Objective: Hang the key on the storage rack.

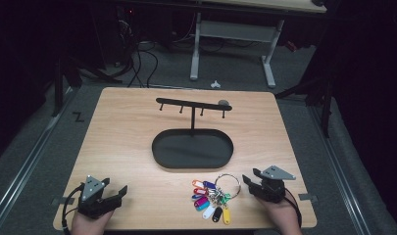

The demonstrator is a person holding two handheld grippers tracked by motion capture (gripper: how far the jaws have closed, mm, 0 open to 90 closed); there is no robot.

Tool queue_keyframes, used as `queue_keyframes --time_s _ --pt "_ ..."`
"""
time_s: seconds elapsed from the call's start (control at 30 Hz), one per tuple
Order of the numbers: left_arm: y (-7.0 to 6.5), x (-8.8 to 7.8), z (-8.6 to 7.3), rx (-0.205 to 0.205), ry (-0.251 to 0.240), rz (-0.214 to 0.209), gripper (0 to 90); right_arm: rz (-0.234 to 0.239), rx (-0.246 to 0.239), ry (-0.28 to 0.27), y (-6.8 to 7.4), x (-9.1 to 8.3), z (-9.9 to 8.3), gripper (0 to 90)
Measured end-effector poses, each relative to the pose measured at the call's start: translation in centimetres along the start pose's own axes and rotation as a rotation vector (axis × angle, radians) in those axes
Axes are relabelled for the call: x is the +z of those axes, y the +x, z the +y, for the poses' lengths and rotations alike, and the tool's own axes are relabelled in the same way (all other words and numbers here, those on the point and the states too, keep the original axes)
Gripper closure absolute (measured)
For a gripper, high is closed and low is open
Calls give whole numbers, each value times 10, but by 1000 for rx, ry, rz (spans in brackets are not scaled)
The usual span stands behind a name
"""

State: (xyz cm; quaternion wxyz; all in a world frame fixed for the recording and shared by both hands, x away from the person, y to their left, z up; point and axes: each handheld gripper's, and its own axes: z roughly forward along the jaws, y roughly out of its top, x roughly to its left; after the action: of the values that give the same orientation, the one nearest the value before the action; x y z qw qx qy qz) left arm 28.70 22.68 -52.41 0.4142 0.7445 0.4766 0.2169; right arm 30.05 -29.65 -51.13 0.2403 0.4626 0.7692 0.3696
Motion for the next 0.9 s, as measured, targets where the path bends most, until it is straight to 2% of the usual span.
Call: queue_keyframes --time_s 0.03,0.13,0.17,0.33,0.43,0.5,0.57,0.63,0.67,0.7,0.73,0.8,0.83,0.87,0.9 --pt "-1 1 1 9 3 1 271 16 -29 16 5 1 1 476" --pt "-3 2 1 14 5 -7 268 31 -51 30 10 0 1 462" --pt "-3 4 3 20 3 -35 260 37 -71 43 15 0 1 443" --pt "-9 10 6 45 2 -58 252 56 -86 80 24 -1 -1 429" --pt "-10 11 6 56 9 -57 252 64 -99 93 27 0 -1 420" --pt "-12 11 3 50 5 -56 254 40 -117 116 27 -2 0 431" --pt "-14 11 1 45 12 -76 255 50 -127 158 24 -4 5 432" --pt "-17 11 3 72 10 -78 255 63 -137 208 19 -5 9 423" --pt "-18 11 3 77 9 -79 255 67 -147 239 18 -6 11 416" --pt "-17 11 3 67 1 -97 259 83 -176 299 17 -6 16 410" --pt "-17 11 3 67 1 -97 265 83 -176 299 17 -6 16 410" --pt "-18 10 2 56 -11 -115 268 75 -196 368 16 -5 21 412" --pt "-20 8 2 61 -19 -124 269 72 -226 431 15 -3 24 410" --pt "-20 8 2 61 -19 -124 269 72 -226 431 15 -3 24 410" --pt "-22 6 3 74 -31 -122 269 84 -239 494 13 -2 28 400"
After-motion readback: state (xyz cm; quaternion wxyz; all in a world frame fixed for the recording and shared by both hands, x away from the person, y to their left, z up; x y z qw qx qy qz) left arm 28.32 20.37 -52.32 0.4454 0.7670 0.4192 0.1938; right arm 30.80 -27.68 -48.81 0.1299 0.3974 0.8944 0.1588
